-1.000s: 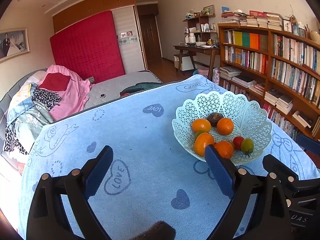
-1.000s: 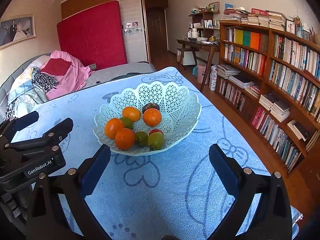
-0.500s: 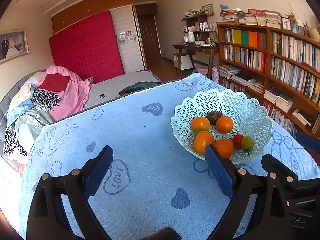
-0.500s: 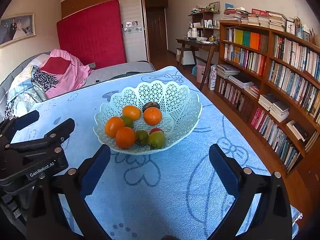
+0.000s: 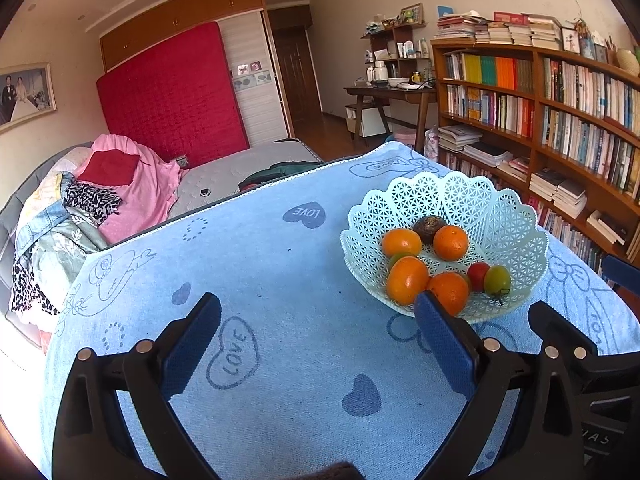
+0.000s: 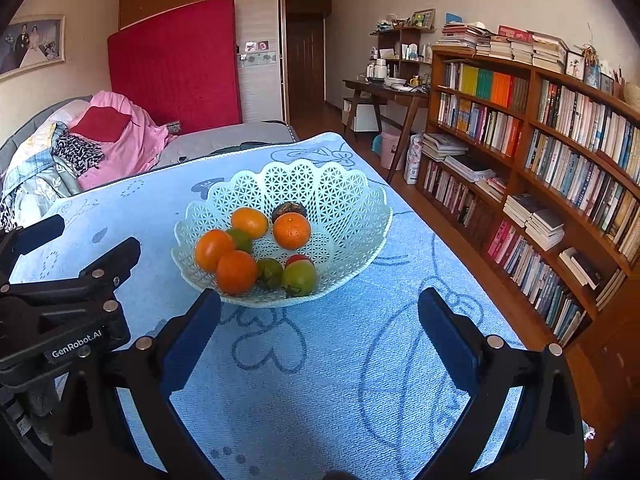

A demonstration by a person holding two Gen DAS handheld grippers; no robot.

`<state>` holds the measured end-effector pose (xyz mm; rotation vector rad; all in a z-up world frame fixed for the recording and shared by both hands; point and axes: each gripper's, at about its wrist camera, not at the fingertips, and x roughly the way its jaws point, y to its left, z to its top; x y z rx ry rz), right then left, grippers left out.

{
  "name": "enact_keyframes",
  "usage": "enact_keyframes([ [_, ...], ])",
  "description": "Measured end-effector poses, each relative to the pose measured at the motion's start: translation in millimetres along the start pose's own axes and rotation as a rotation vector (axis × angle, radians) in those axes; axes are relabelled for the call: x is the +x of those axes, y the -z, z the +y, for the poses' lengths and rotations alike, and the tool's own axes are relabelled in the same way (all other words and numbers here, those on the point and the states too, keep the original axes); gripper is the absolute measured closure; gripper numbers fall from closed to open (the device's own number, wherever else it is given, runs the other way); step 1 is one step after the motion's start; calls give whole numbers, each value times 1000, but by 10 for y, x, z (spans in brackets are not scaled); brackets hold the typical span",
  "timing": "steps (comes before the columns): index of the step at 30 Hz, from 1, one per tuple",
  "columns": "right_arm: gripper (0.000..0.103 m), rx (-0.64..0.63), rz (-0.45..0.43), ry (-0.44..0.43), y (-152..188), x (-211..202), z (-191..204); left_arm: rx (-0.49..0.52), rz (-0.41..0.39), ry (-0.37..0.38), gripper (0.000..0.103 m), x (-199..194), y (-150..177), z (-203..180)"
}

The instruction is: Organize fruits

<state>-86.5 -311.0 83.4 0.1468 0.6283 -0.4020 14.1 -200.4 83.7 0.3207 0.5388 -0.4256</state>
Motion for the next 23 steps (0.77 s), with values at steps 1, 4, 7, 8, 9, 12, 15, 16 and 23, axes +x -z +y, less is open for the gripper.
enact_keyframes([
  [1,3,2,2,2,1,2,-3,3,-1,-1,6,1,3,-6],
  [4,3,7,5,4,11,16,-16,11,-8,-3,6,-2,7,-21],
  [7,3,8,6,5,13,20,-21,15,-10,-6,6,-5,11,-31],
  [8,3,7,6,5,13,20,-21,14,-10,-5,6,-5,11,-31],
  [9,3,7,7,5,14,22,-23,14,-10,-5,6,-5,11,-31],
  [12,3,9,8,5,20,23,-29,16,-9,-6,6,-4,9,-38],
  [15,3,11,12,6,31,36,-35,13,-2,-9,6,10,9,-33],
  [16,3,12,14,6,40,38,-38,11,2,-11,6,18,9,-30],
  [23,3,14,30,0,59,60,-36,2,11,-22,6,20,9,10],
])
